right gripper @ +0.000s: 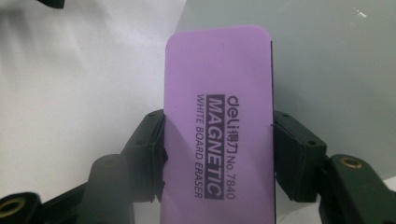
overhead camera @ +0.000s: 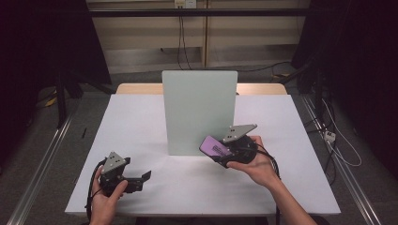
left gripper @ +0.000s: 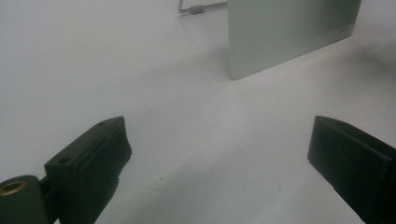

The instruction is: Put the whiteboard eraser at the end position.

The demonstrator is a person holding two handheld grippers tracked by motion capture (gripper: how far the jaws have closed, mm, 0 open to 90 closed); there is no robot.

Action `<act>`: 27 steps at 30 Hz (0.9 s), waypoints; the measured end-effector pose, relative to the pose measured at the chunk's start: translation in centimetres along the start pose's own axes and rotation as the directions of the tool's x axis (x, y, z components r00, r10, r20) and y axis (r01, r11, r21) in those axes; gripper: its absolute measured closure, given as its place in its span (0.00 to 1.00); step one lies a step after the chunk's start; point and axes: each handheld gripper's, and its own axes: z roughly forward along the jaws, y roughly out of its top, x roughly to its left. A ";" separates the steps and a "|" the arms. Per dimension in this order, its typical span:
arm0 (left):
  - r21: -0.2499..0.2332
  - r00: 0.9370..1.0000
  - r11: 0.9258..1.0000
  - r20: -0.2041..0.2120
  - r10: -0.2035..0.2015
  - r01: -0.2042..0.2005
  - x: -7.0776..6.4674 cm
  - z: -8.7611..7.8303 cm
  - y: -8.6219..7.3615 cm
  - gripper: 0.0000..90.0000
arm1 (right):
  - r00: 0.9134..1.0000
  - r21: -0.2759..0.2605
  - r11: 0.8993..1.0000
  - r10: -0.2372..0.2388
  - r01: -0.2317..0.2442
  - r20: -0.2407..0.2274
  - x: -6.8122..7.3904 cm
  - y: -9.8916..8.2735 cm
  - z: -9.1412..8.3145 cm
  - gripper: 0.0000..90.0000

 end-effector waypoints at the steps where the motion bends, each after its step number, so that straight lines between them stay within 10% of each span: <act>1: -0.001 1.000 1.000 0.001 -0.006 0.006 0.0 0.0 0.0 0.06 | 1.000 0.007 1.000 0.001 -0.001 -0.010 0.0 0.0 0.1 0.46; 27: -0.002 1.000 1.000 -0.001 0.009 -0.009 -0.3 0.0 0.1 0.06 | 0.983 0.139 0.982 -0.104 0.125 -0.150 3.3 0.2 2.5 0.46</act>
